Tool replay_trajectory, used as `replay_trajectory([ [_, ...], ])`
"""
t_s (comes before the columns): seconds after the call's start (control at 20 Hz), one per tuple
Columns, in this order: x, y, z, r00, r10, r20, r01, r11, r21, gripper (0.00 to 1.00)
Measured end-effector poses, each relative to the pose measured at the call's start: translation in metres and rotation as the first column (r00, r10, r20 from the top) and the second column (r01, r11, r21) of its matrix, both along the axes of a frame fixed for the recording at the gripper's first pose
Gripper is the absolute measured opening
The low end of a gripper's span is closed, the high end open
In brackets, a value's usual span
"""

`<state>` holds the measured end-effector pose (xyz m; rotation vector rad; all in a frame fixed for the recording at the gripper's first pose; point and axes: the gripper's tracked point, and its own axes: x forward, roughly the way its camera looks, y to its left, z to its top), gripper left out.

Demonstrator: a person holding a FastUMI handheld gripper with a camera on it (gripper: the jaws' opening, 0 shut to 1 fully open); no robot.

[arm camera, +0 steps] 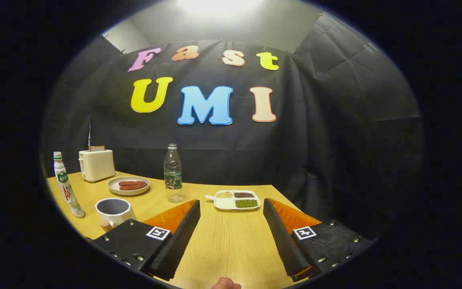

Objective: Take the bottle from table, then pour the juice into the cup, finally place the bottle on the coaster

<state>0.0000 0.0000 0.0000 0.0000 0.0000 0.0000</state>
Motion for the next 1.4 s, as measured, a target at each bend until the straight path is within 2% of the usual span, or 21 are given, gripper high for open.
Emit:
replay_trajectory([
  [0.2, -0.012, 0.022, 0.008, 0.999, -0.034, -0.005, 0.034, 0.999, 0.001, 0.96],
  [0.65, -0.023, 0.050, 0.024, 1.000, -0.013, 0.012, 0.013, 1.000, -0.003, 0.96],
  [0.85, -0.031, 0.056, 0.023, 0.999, -0.045, 0.006, 0.044, 0.998, 0.032, 0.96],
  [1.05, -0.048, 0.086, 0.026, 0.999, -0.040, 0.022, 0.040, 0.999, 0.005, 0.96],
  [1.2, -0.065, 0.119, 0.032, 0.999, -0.040, 0.033, 0.039, 0.999, 0.033, 0.96],
  [1.4, -0.095, 0.193, 0.042, 0.997, 0.029, 0.071, -0.035, 0.995, 0.088, 0.96],
])
